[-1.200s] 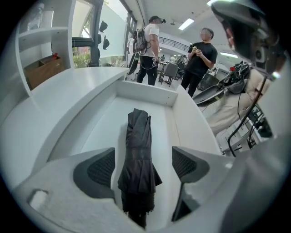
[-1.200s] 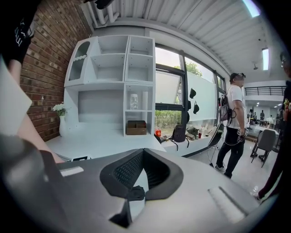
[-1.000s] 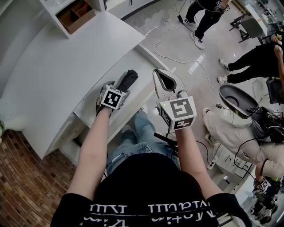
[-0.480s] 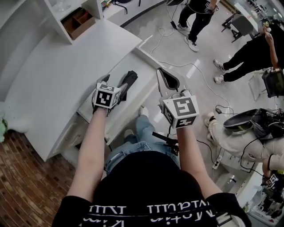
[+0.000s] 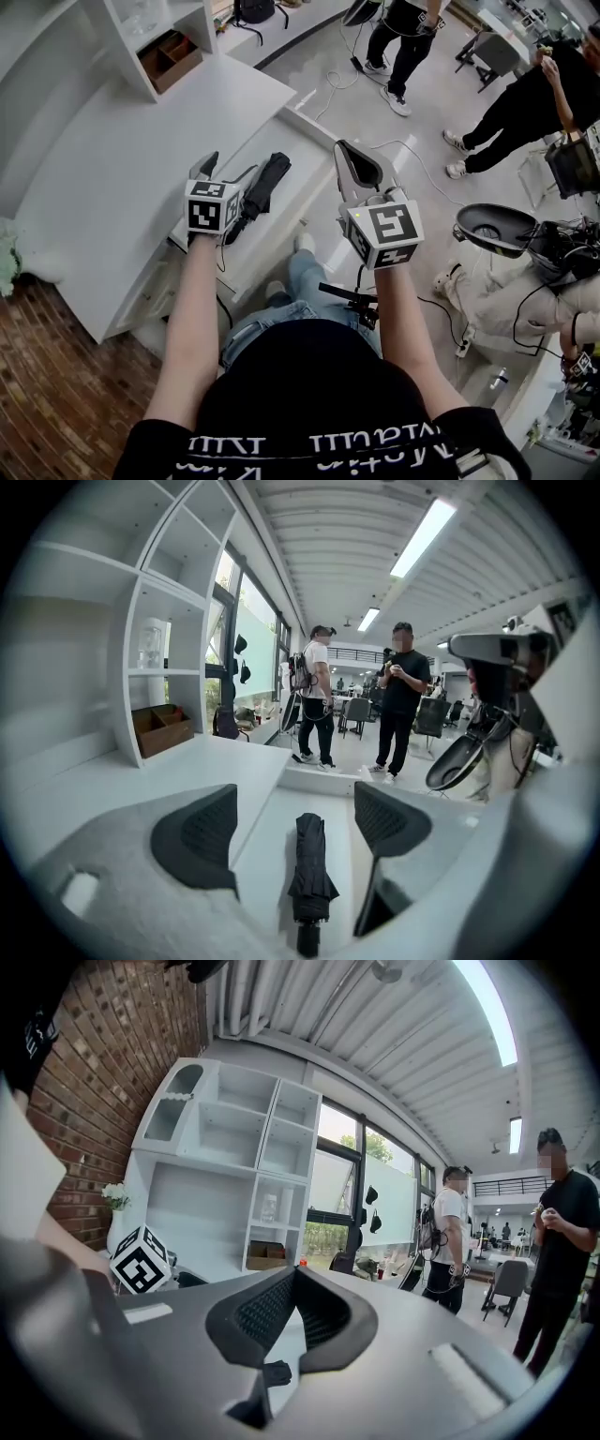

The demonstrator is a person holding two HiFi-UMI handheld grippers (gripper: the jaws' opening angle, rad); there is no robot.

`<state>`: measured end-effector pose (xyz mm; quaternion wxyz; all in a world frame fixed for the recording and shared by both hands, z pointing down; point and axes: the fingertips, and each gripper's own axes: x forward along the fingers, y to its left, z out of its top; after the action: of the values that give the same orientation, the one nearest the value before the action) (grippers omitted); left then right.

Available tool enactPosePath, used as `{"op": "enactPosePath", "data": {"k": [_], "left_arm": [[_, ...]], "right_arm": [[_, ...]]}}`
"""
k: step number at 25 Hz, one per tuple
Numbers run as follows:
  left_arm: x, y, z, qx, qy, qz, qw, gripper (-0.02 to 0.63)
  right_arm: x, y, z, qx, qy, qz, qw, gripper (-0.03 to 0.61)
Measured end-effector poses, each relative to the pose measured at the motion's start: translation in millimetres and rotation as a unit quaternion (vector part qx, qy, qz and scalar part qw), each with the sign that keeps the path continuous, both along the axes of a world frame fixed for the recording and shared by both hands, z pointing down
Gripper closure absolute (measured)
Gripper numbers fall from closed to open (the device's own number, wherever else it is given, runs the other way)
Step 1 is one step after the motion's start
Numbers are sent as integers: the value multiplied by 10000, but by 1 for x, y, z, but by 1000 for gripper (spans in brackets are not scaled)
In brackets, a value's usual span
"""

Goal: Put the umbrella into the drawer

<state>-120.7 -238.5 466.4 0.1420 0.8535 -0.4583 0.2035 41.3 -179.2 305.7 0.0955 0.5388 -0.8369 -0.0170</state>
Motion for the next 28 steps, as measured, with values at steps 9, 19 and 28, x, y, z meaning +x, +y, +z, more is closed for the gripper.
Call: {"op": "enactPosePath", "data": {"k": [9,19,28], "left_arm": [[-20,19,-62,872,239,22,9959,219],[-36,27,-132,1814,576,-166,9816,219],[-42,42,-184,2587,387,-445,9641,219]], "right_arm": [[-2,17,-14,164,-92,112,9998,569],[-4,12,-33,382,-67,5,9992,569],[6,-1,-49,518,-184,-141,9984,569]]}}
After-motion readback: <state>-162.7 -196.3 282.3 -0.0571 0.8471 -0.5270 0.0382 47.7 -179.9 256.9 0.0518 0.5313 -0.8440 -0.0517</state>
